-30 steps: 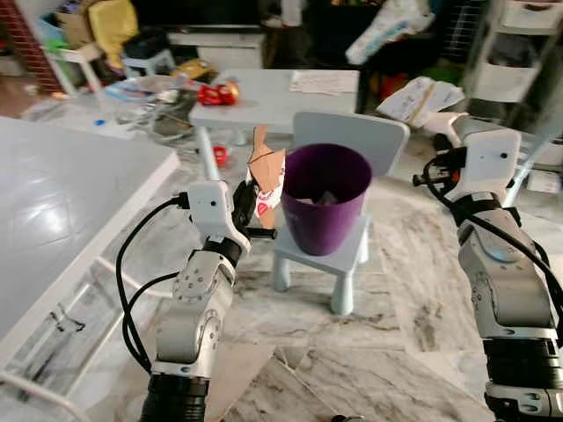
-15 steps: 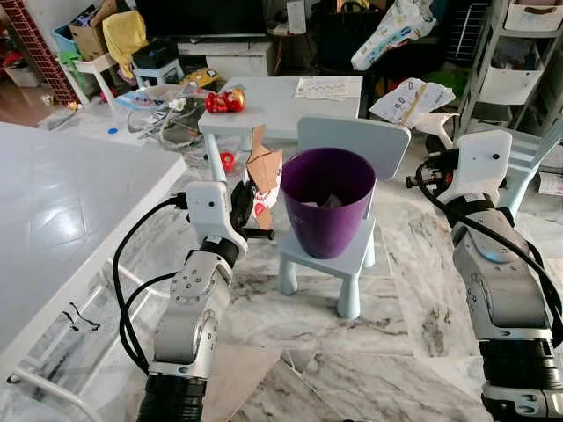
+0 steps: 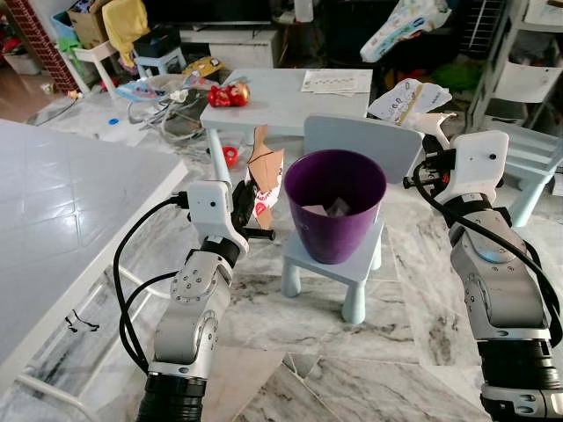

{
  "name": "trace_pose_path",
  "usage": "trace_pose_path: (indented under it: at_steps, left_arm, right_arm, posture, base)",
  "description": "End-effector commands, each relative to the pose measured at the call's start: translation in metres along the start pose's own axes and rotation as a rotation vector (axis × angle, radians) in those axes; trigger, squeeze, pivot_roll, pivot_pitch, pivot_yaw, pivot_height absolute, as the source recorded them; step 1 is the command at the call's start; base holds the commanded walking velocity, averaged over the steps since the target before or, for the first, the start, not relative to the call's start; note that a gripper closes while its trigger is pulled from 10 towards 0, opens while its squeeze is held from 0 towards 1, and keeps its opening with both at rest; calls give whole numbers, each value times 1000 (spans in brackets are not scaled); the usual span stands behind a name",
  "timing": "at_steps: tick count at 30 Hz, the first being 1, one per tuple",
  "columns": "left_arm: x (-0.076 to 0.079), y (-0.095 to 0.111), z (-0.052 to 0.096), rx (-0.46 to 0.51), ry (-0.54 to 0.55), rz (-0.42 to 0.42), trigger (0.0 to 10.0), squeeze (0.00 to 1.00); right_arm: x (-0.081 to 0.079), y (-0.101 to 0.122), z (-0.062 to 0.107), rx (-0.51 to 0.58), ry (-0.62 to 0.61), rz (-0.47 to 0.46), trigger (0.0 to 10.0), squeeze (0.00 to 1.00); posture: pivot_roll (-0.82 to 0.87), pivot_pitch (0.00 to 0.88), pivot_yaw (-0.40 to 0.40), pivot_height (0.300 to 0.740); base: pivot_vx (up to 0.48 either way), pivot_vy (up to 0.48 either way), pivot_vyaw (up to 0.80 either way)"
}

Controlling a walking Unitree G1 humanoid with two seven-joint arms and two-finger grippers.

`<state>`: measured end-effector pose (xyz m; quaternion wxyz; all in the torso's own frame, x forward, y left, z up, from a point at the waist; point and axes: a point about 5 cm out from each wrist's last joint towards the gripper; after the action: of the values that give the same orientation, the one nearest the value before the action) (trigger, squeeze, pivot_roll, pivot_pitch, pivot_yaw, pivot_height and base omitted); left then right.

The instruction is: Picking trash to rubbish bin

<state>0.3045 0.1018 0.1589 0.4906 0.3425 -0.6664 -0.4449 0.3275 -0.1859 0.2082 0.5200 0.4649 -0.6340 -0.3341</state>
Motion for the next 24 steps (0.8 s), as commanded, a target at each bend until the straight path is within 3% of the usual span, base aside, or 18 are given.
trace_pose_path:
  at_steps: [1,17,24]
  left_arm:
    - [1,1,0,2,-14,-12,10000,0]
    - [5,-3,1,-21,-42,-20,10000,0]
    - [4,-3,1,-27,-45,-21,10000,0]
  right_arm:
    - [-2,5,-1,23,4,1,10000,0]
    - [-2,4,-1,18,-5,-5,10000,0]
    - [-3,3,-1,17,-6,-8,10000,0]
  posture:
    - [-88,60,90,740]
    - [-86,58,95,740]
    - [-84,60,98,740]
  base:
    - [390,0,0]
    - [427,0,0]
    - [410,0,-551]
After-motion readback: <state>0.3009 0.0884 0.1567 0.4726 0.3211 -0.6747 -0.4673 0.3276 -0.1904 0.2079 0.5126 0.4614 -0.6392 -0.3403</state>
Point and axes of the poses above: a point about 5 cm out from each wrist's last joint towards the gripper, its own z axis pointing back from the gripper into the wrist, its own y axis along the axis of the wrist's last joint, x = y × z, and after that the axes turned 11 degrees about z, right-handed
